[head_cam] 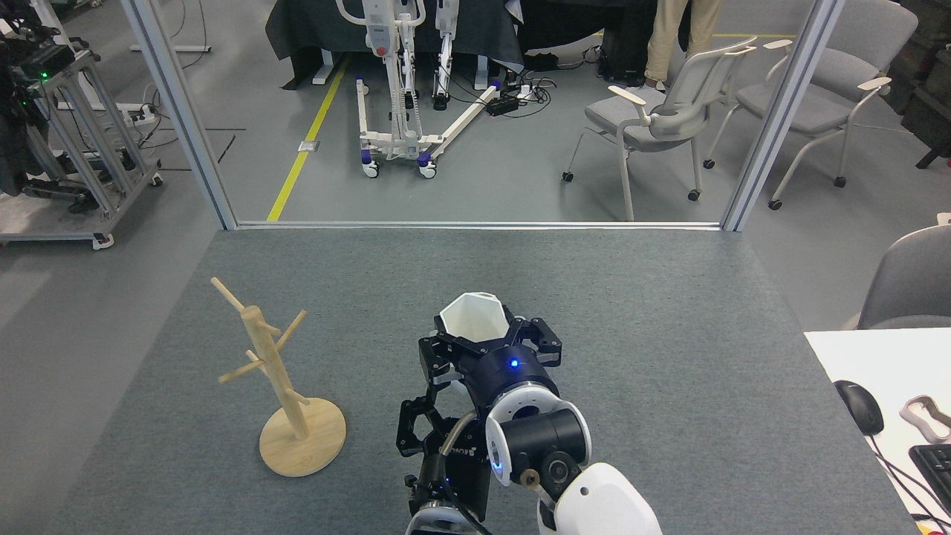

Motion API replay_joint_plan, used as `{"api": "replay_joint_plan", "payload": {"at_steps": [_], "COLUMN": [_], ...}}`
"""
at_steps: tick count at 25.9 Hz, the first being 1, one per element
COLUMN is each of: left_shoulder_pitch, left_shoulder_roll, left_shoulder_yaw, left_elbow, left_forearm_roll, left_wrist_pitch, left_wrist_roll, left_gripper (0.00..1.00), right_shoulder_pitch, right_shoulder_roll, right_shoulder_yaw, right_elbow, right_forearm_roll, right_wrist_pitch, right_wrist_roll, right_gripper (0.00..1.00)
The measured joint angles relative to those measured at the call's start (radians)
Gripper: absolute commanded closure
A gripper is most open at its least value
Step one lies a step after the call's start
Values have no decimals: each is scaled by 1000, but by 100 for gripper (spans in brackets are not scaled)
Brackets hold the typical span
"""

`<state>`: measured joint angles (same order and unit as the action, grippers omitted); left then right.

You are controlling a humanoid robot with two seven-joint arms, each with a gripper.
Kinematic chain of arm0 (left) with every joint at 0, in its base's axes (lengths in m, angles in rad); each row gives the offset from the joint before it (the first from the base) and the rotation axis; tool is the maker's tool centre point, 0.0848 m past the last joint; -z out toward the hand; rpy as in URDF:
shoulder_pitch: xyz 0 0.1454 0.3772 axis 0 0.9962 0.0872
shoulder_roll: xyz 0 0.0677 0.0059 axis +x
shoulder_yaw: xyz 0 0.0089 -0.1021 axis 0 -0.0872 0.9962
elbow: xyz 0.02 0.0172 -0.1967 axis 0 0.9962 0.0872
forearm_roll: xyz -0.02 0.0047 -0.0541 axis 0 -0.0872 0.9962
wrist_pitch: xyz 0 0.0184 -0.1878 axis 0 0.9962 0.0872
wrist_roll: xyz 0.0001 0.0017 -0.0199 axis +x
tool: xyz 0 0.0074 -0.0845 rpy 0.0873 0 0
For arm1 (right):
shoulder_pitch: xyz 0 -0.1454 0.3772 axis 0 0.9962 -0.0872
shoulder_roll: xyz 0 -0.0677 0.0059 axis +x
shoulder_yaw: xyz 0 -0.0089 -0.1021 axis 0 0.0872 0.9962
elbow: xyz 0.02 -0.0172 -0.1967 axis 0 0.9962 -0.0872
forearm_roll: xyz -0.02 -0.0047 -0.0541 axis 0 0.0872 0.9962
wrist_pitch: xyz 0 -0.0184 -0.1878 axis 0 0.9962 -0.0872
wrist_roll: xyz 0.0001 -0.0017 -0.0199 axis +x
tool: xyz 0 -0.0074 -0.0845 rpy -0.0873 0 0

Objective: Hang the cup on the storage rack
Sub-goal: 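Bring the left gripper under the cup and grasp it, then release the cup from the right gripper and withdraw it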

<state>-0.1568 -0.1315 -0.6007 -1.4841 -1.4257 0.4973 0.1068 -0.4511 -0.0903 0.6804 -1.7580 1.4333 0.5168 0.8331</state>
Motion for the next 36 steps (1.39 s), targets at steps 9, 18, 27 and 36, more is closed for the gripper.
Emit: {"api": "replay_joint_plan", "payload": {"at_steps": [9, 18, 27, 36], "left_shoulder_pitch": [-31, -87, -91, -90], "left_shoulder_roll": [0, 0, 0, -1], "left_shoulder_yaw": [1, 5, 3, 1], "left_elbow": [25, 68, 68, 59], "left_forearm_roll": [6, 12, 16, 21], "left_wrist_pitch": [1, 3, 11, -28], "left_wrist_roll": [-2, -3, -2, -23], "left_gripper": [1, 36, 90, 93], "right_shoulder_pitch": [3, 18, 21, 28], "right_shoulder_roll": [16, 21, 23, 46], "right_shoulder_yaw": [8, 9, 18, 22], "right_elbow": [0, 0, 0, -17], "right_forearm_roll": [4, 25, 26, 27], "right_wrist_pitch": [0, 0, 4, -3], "right_wrist_roll": [4, 5, 5, -110], "right_gripper": [91, 87, 1, 1]}}
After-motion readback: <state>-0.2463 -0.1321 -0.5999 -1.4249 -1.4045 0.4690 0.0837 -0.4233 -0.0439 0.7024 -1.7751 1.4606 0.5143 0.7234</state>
